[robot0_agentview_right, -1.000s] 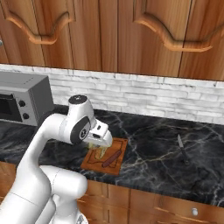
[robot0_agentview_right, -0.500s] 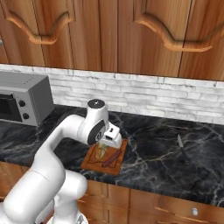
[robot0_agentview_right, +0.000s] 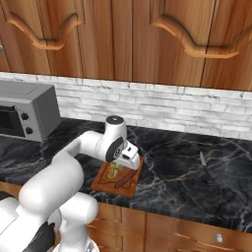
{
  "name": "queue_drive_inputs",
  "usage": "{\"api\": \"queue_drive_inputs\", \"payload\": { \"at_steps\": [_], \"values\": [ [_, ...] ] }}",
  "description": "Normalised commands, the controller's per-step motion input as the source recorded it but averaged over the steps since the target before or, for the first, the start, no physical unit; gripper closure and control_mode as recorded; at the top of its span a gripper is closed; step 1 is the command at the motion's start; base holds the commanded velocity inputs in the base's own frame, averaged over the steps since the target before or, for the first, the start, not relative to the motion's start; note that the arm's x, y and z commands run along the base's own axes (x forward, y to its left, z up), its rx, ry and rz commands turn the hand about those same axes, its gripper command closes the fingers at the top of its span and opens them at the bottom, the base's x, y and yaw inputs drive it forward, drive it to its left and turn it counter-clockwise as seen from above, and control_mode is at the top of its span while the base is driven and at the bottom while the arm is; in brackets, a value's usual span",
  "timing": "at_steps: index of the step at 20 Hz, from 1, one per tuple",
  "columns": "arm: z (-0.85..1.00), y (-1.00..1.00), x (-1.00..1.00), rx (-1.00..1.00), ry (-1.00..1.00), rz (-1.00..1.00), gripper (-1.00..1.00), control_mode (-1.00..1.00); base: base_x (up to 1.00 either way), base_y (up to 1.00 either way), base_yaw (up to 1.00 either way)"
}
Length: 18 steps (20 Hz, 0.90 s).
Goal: Retrieve the sausage and cheese from the fridge and place them on the cutting board on the counter.
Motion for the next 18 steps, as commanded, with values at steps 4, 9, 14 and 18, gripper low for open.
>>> {"api": "queue_drive_inputs", "payload": {
  "at_steps": [4,9,14,18],
  "values": [
    [-0.35,0.00,0.15,0.00,0.02,-0.12,1.00,-1.00,0.00,0.00,0.00],
    [-0.26,0.03,0.12,0.00,0.00,-0.10,1.00,-1.00,0.00,0.00,0.00],
    [-0.21,0.02,0.20,0.00,0.01,-0.06,1.00,-1.00,0.00,0.00,0.00],
    [-0.22,0.00,0.24,0.00,0.08,-0.01,1.00,-1.00,0.00,0.00,0.00]
  ]
}}
